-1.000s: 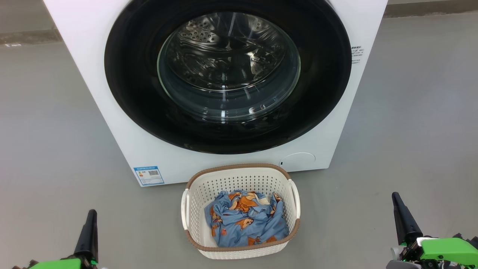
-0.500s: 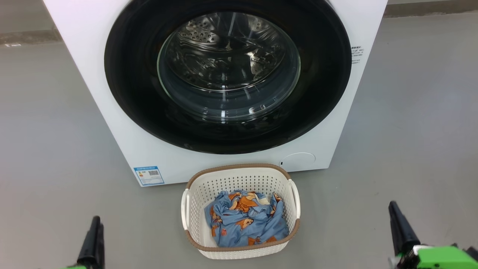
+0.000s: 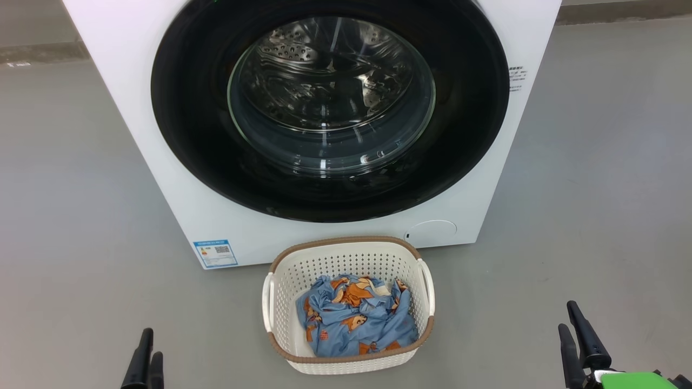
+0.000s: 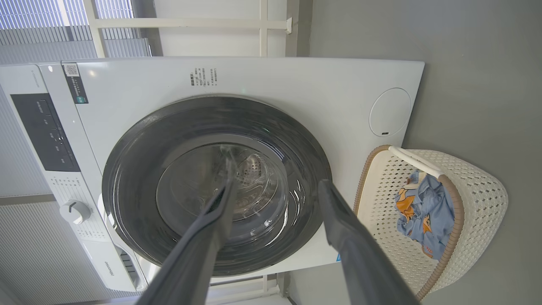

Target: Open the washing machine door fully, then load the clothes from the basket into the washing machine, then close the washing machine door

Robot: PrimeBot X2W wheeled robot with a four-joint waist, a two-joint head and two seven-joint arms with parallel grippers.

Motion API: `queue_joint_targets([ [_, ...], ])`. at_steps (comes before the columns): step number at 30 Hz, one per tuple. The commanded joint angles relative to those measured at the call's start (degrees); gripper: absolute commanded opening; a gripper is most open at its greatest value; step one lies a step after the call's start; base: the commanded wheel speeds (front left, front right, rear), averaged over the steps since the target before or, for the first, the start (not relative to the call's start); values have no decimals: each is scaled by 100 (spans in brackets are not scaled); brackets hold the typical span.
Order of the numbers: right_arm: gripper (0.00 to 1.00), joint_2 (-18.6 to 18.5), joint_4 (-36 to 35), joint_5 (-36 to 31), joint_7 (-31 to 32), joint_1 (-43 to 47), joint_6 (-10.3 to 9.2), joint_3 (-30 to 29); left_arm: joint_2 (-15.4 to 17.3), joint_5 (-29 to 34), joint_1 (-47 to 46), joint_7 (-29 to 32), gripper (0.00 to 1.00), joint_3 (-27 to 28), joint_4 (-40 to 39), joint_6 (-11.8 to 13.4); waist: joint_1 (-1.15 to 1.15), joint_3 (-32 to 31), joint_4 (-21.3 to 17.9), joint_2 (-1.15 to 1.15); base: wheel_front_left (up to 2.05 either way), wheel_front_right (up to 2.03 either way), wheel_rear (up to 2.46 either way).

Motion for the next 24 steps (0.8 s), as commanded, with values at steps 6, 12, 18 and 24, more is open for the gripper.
queue_joint_targets([
  [6,100,-39,-210,-227,-133,-94,-1,90,112,72,-138,-146,100,-39,-185,-3,-1,4,-1,0,0,0,0],
  [12,100,-48,-281,-559,-234,-100,-1,118,153,210,-130,-260,100,-96,-183,-4,-1,2,-2,0,0,0,0],
  [18,100,-62,-400,-1061,-351,-113,-2,154,174,522,-134,-381,100,-91,-165,-5,-1,-2,2,0,0,0,0],
  [24,100,-78,-516,-1537,-452,-124,-2,198,174,867,-138,-483,100,-86,-149,-6,-1,-3,5,0,0,0,0],
])
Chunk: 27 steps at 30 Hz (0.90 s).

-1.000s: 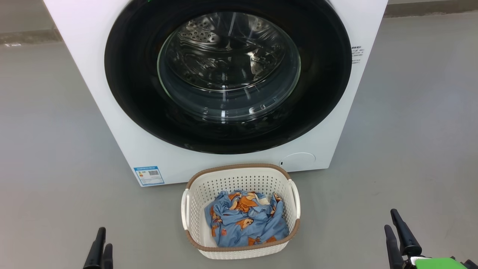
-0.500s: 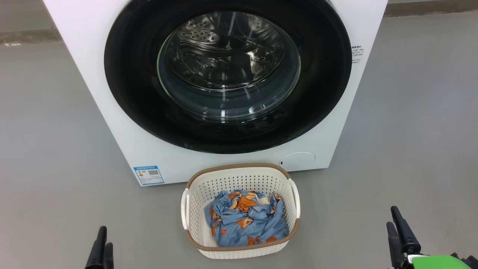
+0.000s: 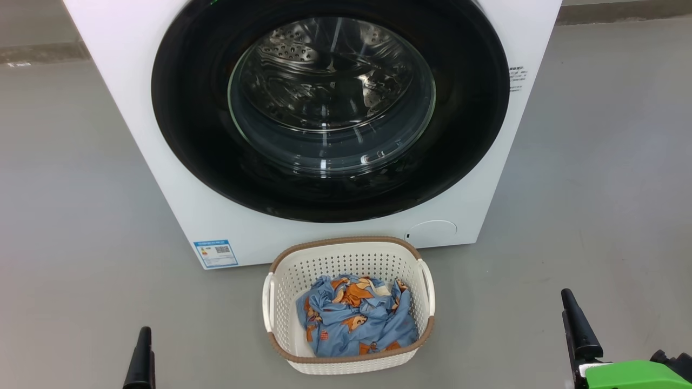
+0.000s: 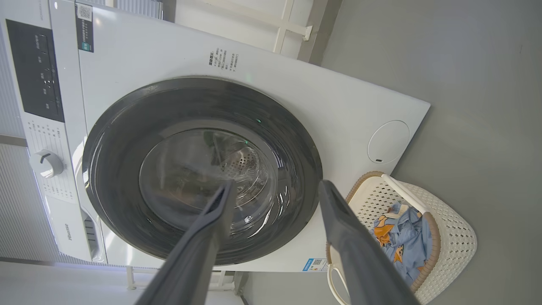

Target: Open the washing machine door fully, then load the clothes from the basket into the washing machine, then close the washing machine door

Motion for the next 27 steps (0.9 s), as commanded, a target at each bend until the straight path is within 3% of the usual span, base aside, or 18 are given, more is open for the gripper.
queue_joint_targets([
  [1,100,-60,-217,-248,-75,-125,-2,65,93,169,-140,-70,100,56,-124,-6,0,0,2,0,0,0,0],
  [27,100,-157,-459,-2666,-494,-161,-3,334,102,2316,-162,-497,100,310,-68,-9,0,33,1,0,0,0,0],
])
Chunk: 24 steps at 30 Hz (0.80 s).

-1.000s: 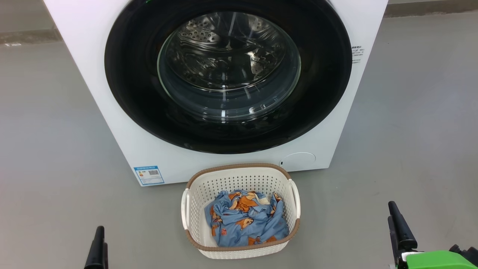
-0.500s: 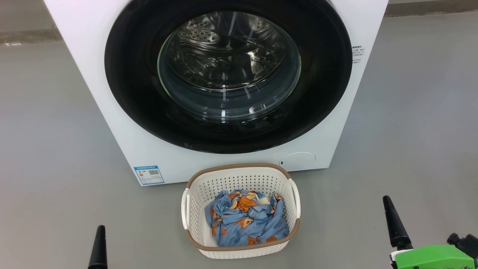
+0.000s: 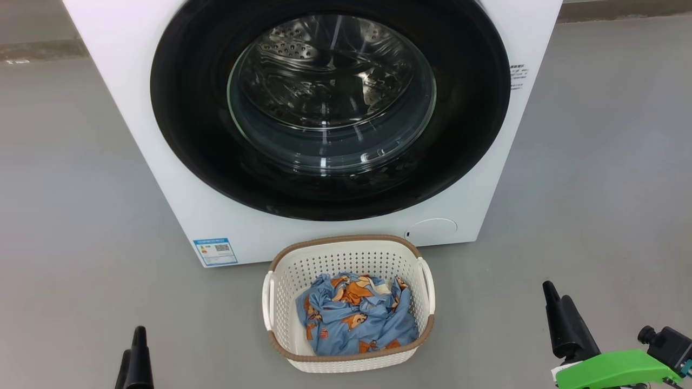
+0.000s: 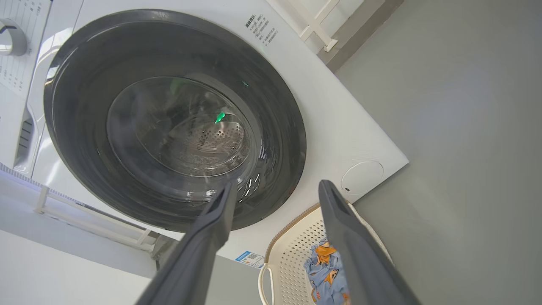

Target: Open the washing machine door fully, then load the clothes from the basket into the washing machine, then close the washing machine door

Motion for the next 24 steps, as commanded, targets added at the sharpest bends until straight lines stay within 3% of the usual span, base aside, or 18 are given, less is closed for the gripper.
queue_joint_targets([
  [1,100,-91,-191,-211,-98,-162,-3,126,98,178,-164,-86,100,131,-97,-10,-1,0,2,0,0,0,0],
  [24,100,-247,-157,-2149,-483,-164,-4,300,152,2222,-84,-477,100,145,-87,-13,-1,-28,19,0,0,0,0],
])
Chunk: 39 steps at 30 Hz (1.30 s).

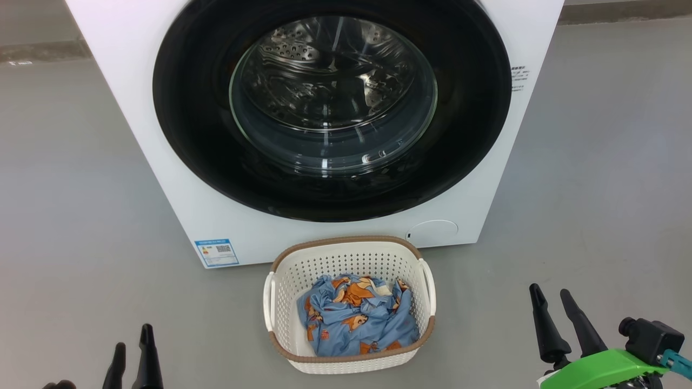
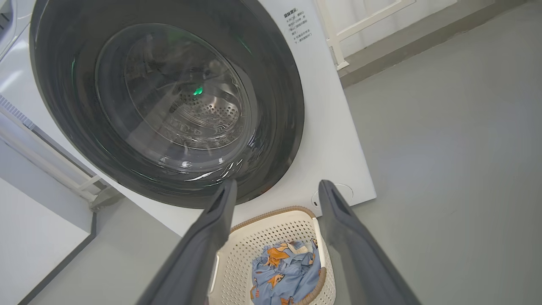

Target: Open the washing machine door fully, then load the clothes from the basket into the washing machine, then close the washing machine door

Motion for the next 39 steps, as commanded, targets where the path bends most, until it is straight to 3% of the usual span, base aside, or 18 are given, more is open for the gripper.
queue_joint_targets([
  [1,100,-102,-154,-264,-97,-157,-5,133,122,269,-81,-93,100,140,-107,-13,0,-5,0,0,0,0,0],
  [39,100,-202,44,-2912,-721,-166,-6,166,270,3022,12,-728,100,300,-189,-19,0,19,21,0,0,0,0],
])
